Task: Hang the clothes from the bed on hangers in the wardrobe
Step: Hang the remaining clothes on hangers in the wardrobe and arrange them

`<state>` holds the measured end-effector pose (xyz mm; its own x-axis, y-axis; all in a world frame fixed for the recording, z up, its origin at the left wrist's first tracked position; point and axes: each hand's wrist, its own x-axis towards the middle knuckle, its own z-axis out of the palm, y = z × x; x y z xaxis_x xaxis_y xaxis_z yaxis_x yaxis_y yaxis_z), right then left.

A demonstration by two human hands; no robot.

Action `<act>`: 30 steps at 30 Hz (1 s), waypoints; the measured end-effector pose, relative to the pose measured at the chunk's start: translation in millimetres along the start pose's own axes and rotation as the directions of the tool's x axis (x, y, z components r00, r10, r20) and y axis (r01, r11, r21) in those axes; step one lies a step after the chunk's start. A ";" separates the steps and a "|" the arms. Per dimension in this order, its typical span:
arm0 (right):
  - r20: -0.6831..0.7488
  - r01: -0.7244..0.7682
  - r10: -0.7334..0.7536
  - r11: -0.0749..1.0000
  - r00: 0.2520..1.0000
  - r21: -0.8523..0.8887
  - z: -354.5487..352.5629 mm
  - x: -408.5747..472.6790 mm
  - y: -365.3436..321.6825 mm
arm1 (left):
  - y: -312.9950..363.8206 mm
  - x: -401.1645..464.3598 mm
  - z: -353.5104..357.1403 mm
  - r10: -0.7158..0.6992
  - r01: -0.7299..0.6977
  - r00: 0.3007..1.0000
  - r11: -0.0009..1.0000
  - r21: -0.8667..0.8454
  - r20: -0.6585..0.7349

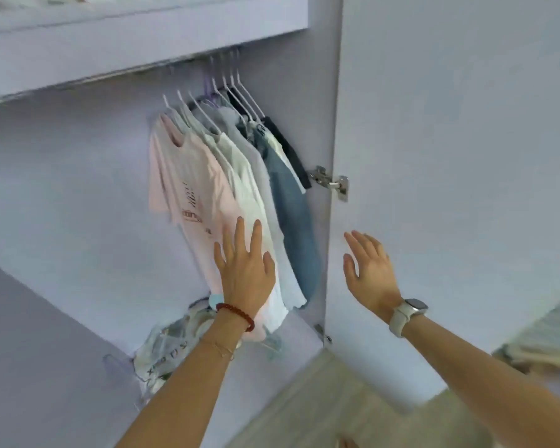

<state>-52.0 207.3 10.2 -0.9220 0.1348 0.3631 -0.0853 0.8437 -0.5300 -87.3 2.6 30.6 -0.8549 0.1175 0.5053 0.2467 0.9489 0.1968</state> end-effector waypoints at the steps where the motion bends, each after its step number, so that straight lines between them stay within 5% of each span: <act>1: 0.012 -0.070 0.070 0.997 0.997 -0.029 -7.6 -22.7 19.4 | 19.4 -13.9 16.0 0.029 -0.024 0.995 0.999 -0.046 0.096; 4: 0.005 -0.268 0.271 0.955 0.963 -0.124 -32.5 -95.6 73.7 | 82.5 -58.1 53.8 0.156 -0.097 0.924 0.979 -0.180 0.350; 8: -0.061 -0.515 0.514 0.834 0.856 -0.199 -72.9 -189.0 131.1 | 168.7 -114.3 84.0 0.435 -0.305 0.746 0.896 -0.323 0.504; 17: -0.291 -0.892 0.844 0.435 0.451 -0.121 -160.3 -376.4 229.0 | 358.2 -230.0 113.0 0.815 -0.542 0.339 0.578 -0.611 0.471; 23: -0.342 -0.981 0.922 0.193 0.183 -0.002 -204.4 -481.7 297.1 | 483.5 -313.0 131.3 0.878 -0.625 0.027 0.388 -0.677 0.479; 30: -0.293 -0.980 0.948 -0.068 -0.122 0.189 -242.2 -572.3 372.4 | 589.8 -402.8 154.8 0.816 -0.656 -0.215 0.286 -0.698 0.537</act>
<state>535.3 570.2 -209.4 0.1422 0.9357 -0.3228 0.8375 -0.2876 -0.4647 331.9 560.3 -186.9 0.1403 0.9061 -0.3992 0.9501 -0.0098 0.3117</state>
